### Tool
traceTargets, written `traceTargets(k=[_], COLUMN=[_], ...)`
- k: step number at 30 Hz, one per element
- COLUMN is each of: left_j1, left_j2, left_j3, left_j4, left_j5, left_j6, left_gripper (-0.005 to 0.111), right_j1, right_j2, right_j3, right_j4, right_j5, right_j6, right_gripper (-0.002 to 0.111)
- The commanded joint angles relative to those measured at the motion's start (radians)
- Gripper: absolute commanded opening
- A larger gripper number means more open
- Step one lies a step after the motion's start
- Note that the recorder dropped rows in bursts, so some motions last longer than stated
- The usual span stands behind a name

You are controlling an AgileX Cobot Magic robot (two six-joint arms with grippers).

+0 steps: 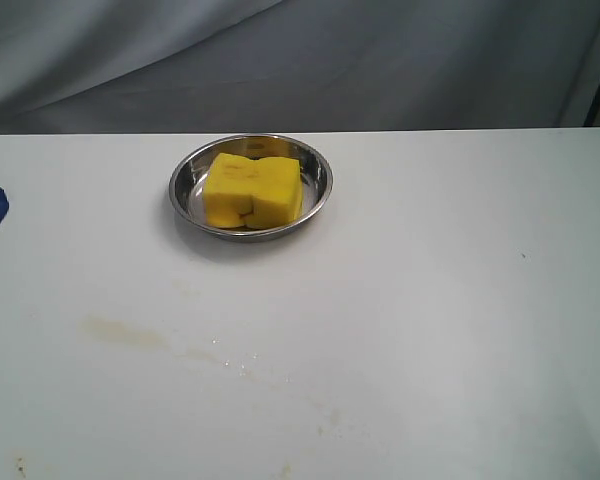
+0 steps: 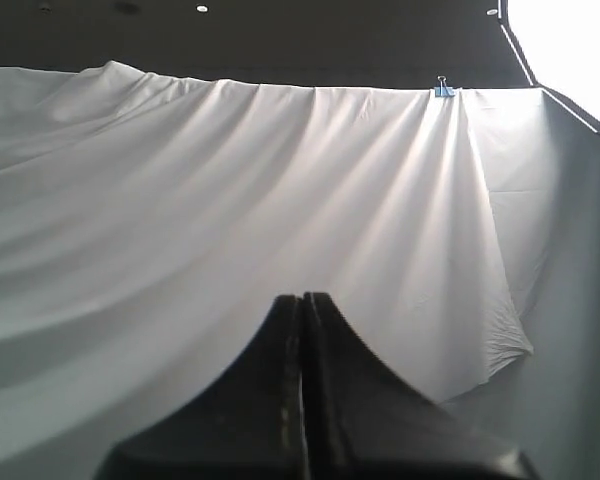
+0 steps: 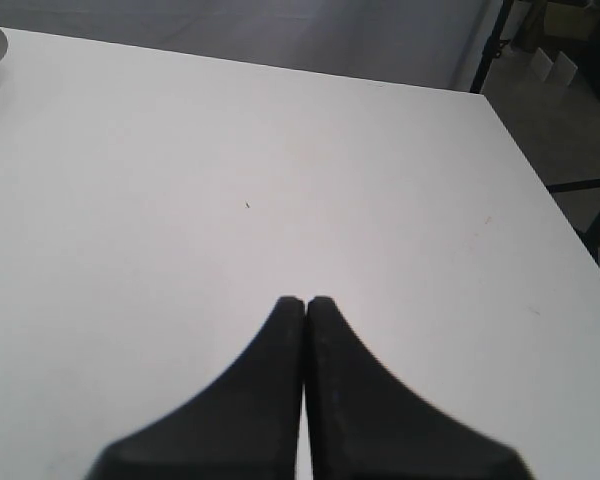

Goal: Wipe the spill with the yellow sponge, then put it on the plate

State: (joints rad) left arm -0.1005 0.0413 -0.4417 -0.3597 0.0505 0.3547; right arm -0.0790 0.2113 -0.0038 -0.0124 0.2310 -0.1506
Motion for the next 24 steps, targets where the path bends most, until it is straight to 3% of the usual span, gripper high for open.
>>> traceTargets(k=[1,3,7,9,24], left_j1=[0.003,0.003,0.003,0.003,0.003], left_j2=[-0.005,-0.005,-0.005,-0.005,-0.005], left_j3=[0.009,0.021,0.078,0.123,0.394], left_j4=[0.003,0.024,0.445,0.533,0.466], left_j5=[0.013,0.016,0.018,0.018,0.038], left_j6=[-0.009,-0.041,-0.504,-0.612,-0.505], left_gripper=[0.000,0.000,0.000,0.000,0.000], right_j1=[-0.003,-0.003,-0.003,-0.003,-0.003], right_j2=[0.003,0.003,0.003,0.003,0.003], right_j3=[0.004,0.004,0.004,0.004,0.004], right_j4=[0.005,0.005,0.005,0.005,0.005], right_j5=[-0.008,-0.008,-0.008,-0.008,-0.008], right_j6=[0.001,0.001,0.001,0.001,0.001], right_gripper=[0.000,0.000,0.000,0.000,0.000])
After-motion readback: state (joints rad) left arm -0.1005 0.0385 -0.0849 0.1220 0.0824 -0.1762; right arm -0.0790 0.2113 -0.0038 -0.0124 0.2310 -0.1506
